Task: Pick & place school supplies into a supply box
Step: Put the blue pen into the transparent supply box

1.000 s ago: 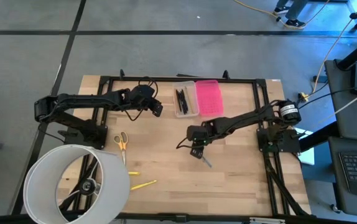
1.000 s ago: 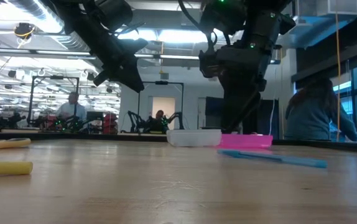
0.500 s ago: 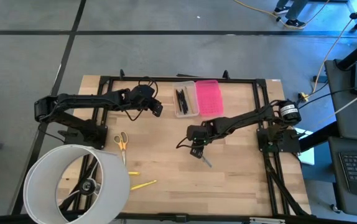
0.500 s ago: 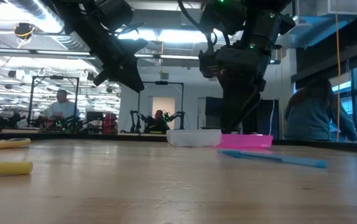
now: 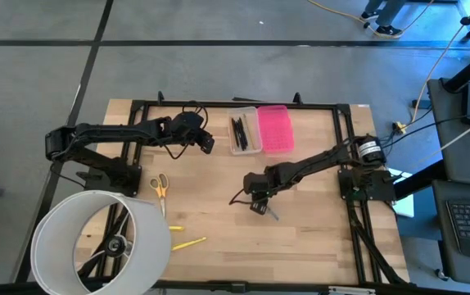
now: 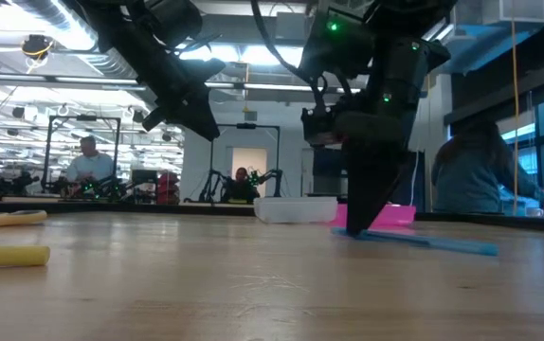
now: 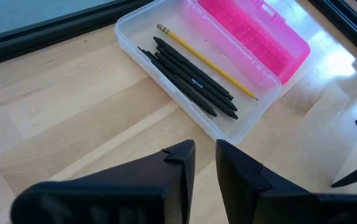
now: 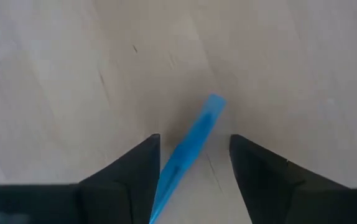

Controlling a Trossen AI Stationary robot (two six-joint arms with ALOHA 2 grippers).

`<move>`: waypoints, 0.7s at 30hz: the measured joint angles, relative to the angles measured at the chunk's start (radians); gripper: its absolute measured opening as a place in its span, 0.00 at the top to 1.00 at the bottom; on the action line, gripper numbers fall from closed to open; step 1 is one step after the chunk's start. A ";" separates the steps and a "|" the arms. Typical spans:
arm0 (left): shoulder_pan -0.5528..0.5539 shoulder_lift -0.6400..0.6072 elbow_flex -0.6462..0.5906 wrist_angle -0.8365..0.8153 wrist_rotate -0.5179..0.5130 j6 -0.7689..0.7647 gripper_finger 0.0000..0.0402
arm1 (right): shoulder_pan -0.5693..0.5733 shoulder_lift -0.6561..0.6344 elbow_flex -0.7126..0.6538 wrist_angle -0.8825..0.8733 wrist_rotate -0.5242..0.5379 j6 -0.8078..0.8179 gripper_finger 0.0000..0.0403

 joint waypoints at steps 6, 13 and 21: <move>0.000 0.000 0.000 0.000 0.000 0.000 0.86 | 0.003 0.002 0.000 0.001 0.003 0.003 0.51; 0.000 0.000 0.000 0.000 0.000 0.000 0.85 | 0.002 0.003 0.000 -0.004 0.004 0.132 0.57; 0.000 0.000 0.000 0.000 0.000 0.000 0.86 | 0.017 0.005 0.000 -0.027 0.071 0.021 0.76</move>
